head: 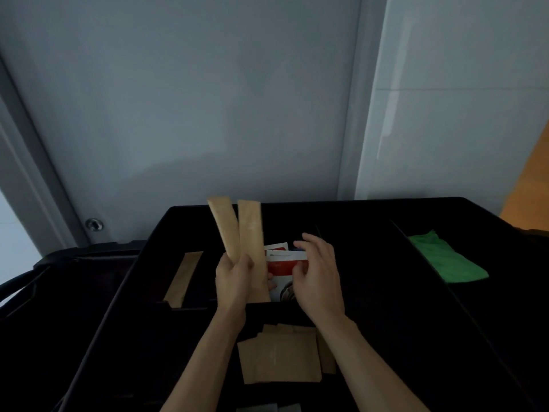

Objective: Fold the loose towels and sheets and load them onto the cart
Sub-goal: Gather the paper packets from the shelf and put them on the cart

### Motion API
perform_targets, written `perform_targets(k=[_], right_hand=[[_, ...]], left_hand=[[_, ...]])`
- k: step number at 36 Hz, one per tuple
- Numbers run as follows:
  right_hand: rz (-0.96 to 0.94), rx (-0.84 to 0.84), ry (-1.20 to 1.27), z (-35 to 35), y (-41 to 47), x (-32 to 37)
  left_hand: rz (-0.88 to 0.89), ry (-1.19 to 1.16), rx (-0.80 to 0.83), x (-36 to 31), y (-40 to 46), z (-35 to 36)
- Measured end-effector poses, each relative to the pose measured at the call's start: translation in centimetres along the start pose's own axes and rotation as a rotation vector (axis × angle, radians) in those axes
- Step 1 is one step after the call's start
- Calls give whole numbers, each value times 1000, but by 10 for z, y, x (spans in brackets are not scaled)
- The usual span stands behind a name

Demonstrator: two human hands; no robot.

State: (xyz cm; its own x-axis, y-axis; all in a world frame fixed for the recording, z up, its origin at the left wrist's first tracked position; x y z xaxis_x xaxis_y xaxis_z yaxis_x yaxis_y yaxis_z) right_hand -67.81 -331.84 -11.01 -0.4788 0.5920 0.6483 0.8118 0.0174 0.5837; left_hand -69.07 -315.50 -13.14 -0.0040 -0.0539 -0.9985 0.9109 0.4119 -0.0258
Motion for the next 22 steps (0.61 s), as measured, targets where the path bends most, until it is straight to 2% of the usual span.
perform_targets(k=[2,5,7,9,14,18,19,22], right_hand=[[54,-62,232,-5,0,-2],[248,65,640,4,0,-1],[278,155,693,11,-1,1],[233,194,650,14,-3,3],[208,224,590,17,-4,2],[241,184,553,16,-3,-2],[252,173,550,16,-3,-4],[252,94,480,9,-1,-8]], left_hand=[[4,-18,131,-5,-2,6],[17,3,342,-12,-9,15],[15,-11,479,-15,-18,23],[26,4,552,-17,-25,28],[21,36,609,-15,-24,31],[72,208,643,-9,-22,32],[107,287,600,-8,-22,31],[321,549,336,-17,-21,27]])
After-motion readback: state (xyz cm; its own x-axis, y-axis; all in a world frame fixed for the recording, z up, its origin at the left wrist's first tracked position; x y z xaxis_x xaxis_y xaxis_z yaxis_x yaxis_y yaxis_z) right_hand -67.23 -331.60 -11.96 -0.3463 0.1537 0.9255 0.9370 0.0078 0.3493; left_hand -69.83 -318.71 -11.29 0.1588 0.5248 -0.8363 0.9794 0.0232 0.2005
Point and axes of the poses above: each hand's wrist, its own y-axis towards the middle knuckle, its own z-axis out of the palm, x = y × z, the point moved 5 cm from there along y, towards the middle knuckle, and after that the axes turned 7 degrees about y, right-handed, at the moved point
